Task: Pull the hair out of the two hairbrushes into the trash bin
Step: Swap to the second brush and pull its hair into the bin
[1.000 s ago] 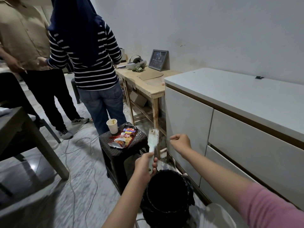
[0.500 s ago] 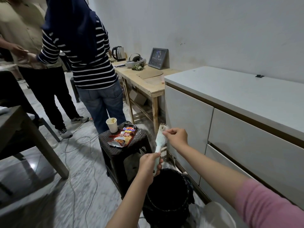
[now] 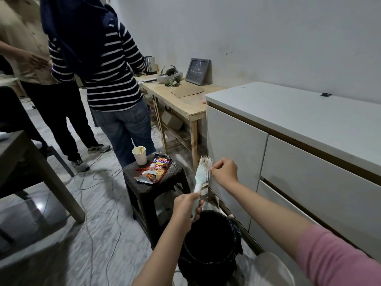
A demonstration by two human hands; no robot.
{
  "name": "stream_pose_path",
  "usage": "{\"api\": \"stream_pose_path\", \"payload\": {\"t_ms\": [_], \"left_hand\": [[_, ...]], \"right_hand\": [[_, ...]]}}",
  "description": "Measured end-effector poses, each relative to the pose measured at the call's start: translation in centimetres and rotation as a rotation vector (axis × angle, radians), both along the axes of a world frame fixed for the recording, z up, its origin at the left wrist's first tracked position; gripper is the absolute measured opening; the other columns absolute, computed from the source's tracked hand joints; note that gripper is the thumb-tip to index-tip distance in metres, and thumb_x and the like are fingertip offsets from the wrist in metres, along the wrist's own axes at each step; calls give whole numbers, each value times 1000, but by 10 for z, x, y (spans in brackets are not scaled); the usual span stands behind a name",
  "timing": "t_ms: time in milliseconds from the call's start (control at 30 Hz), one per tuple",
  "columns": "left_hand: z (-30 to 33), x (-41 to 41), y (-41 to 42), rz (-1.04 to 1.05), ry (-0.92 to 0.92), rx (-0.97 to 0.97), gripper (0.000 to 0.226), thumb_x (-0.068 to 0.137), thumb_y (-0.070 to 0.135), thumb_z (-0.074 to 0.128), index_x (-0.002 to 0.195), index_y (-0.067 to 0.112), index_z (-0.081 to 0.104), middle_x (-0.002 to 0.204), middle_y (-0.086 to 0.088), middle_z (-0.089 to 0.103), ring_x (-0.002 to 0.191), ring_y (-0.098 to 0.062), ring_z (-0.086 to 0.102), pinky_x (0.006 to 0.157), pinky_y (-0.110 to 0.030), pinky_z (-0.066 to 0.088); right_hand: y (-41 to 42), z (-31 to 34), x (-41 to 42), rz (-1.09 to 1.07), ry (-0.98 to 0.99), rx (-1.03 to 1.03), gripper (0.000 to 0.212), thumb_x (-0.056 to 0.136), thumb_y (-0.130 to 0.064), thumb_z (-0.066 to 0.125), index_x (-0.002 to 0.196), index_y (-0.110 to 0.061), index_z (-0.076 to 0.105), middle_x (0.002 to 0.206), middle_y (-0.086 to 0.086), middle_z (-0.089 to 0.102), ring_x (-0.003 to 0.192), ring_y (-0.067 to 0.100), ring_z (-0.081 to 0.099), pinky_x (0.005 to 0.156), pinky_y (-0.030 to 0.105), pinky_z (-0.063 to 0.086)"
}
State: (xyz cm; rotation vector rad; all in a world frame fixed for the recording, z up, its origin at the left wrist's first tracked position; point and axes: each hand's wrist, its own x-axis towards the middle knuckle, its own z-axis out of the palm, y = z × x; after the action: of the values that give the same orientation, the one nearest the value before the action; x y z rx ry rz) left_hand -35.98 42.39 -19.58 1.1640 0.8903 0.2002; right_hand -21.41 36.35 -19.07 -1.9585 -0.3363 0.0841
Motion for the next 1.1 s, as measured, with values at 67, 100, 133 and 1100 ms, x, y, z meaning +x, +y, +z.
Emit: {"api": "stream_pose_path", "payload": {"t_ms": [67, 100, 133, 1100], "left_hand": [[-1, 1, -2, 24, 15, 13, 10, 90, 13, 61, 91, 4, 61, 63, -5, 57, 43, -12, 42, 37, -17, 29], [0, 2, -2, 44, 22, 12, 9, 90, 12, 60, 89, 3, 60, 63, -5, 57, 44, -13, 42, 37, -17, 28], [0, 3, -2, 67, 26, 6, 9, 90, 11, 60, 87, 3, 60, 63, -5, 56, 44, -13, 42, 38, -18, 28], [-6, 0, 41, 535, -20, -59, 20, 88, 11, 57, 70, 4, 58, 63, -6, 57, 47, -14, 44, 43, -22, 35]], "right_hand": [[0, -1, 1, -5, 31, 1, 30, 74, -4, 72, 59, -17, 50, 66, 0, 58, 70, 17, 60, 58, 22, 47], [0, -1, 1, -3, 50, 19, 30, 74, -4, 73, 60, -17, 49, 67, 4, 60, 73, 22, 65, 64, 30, 54], [0, -2, 1, 2, 68, 43, 31, 73, -3, 72, 60, -17, 48, 69, 8, 62, 76, 26, 68, 69, 38, 58], [-31, -9, 21, -105, 340, 365, 37, 75, 10, 67, 67, -14, 41, 69, 16, 62, 63, 22, 69, 64, 36, 57]]}}
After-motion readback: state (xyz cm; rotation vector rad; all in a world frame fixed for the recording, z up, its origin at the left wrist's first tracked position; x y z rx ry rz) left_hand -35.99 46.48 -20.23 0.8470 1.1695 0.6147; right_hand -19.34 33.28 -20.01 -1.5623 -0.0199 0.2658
